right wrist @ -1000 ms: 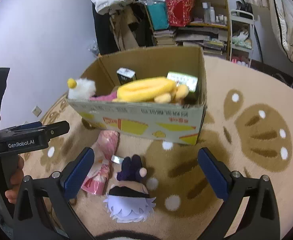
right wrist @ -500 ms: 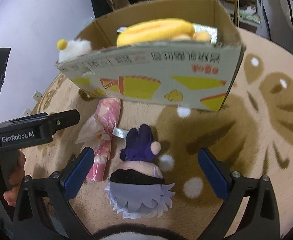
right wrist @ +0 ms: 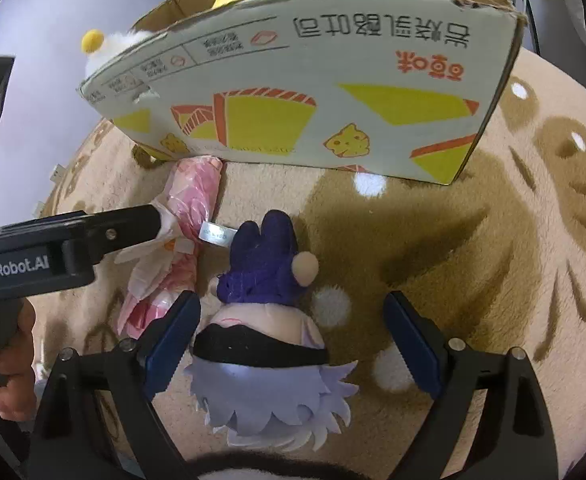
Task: Organize soft objects
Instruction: 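Grasp the purple-haired plush doll with the right tool while the left tool grasps the pink wrapped bundle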
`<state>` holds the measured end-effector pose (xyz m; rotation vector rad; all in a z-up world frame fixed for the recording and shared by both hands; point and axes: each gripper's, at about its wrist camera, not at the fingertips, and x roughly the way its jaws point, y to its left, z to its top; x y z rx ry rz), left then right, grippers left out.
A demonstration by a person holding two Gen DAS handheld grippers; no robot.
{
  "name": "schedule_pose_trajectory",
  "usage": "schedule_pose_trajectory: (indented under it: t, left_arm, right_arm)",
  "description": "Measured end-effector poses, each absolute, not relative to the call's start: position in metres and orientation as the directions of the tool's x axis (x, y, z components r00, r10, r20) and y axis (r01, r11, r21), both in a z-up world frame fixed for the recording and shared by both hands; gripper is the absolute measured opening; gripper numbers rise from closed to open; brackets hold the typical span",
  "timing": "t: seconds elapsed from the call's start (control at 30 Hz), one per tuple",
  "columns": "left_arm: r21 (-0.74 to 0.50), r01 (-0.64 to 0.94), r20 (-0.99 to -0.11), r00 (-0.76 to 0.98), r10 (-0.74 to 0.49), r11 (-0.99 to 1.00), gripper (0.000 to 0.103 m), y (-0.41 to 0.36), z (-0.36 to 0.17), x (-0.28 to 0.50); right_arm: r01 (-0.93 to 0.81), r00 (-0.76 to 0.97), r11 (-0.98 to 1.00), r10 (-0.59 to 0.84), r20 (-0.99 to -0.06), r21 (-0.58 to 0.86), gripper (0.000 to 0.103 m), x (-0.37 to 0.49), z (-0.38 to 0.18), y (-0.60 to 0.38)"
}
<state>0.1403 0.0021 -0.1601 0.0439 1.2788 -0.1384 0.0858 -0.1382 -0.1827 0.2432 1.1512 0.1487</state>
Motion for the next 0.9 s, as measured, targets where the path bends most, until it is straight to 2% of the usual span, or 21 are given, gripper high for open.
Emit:
schedule_pose_trajectory:
  t: [0.17, 0.67, 0.9]
  left_arm:
    - [-0.050, 0.141, -0.965, 0.250, -0.085, 0.989, 0.101, -0.005, -0.172, 0.143]
    - [-0.013, 0.161, -0.977, 0.210, -0.047, 0.987, 0.099, -0.020, -0.197, 0.153]
    - [0.005, 0.177, -0.976, 0.214, -0.034, 0.984, 0.091, -0.020, -0.198, 0.150]
  right_arm:
    - [-0.010, 0.399, 0.974, 0.210, -0.892, 0.225, 0.097, 0.086, -0.186, -0.129]
    - [-0.024, 0.394, 0.974, 0.215, -0.894, 0.223, 0.097, 0.089, -0.188, -0.129]
    - [-0.018, 0.397, 0.967, 0.241, -0.885, 0.255, 0.087, 0.083, -0.183, -0.133]
